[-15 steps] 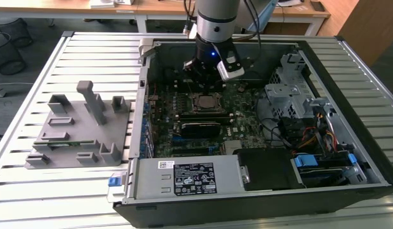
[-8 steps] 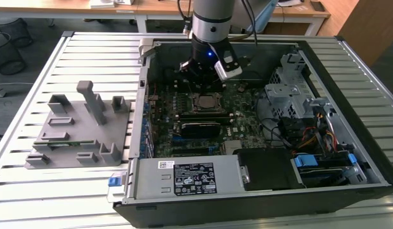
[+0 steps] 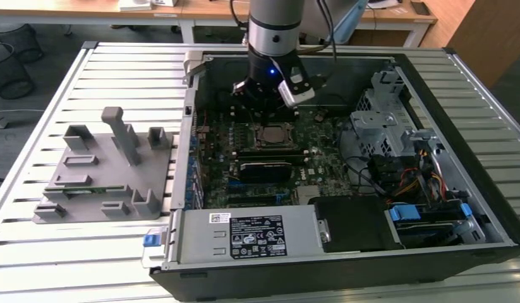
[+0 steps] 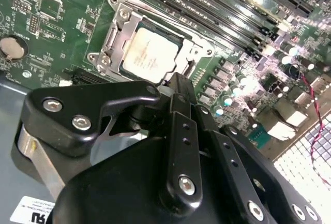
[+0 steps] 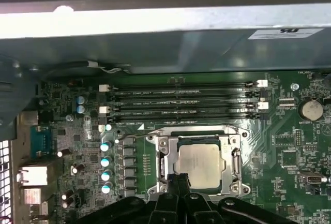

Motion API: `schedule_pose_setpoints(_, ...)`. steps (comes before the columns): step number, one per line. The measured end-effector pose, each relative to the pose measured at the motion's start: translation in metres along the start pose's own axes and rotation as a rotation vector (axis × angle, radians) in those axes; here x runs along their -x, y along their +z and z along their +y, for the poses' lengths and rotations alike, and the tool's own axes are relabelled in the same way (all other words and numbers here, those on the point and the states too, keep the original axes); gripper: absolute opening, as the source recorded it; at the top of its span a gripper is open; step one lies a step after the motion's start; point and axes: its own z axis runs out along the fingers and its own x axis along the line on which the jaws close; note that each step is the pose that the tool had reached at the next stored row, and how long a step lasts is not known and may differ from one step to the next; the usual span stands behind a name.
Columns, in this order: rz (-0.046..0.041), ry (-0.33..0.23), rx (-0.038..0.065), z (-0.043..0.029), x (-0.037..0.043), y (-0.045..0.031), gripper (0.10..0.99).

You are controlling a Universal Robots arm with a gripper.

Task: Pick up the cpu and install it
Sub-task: 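Install the first cpu locking lever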

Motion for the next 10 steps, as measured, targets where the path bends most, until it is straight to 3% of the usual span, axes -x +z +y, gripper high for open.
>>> schedule_pose_setpoints(10,0.0000,0.000,0.003,-0.0009,-0.0226,0.0000,0.106)
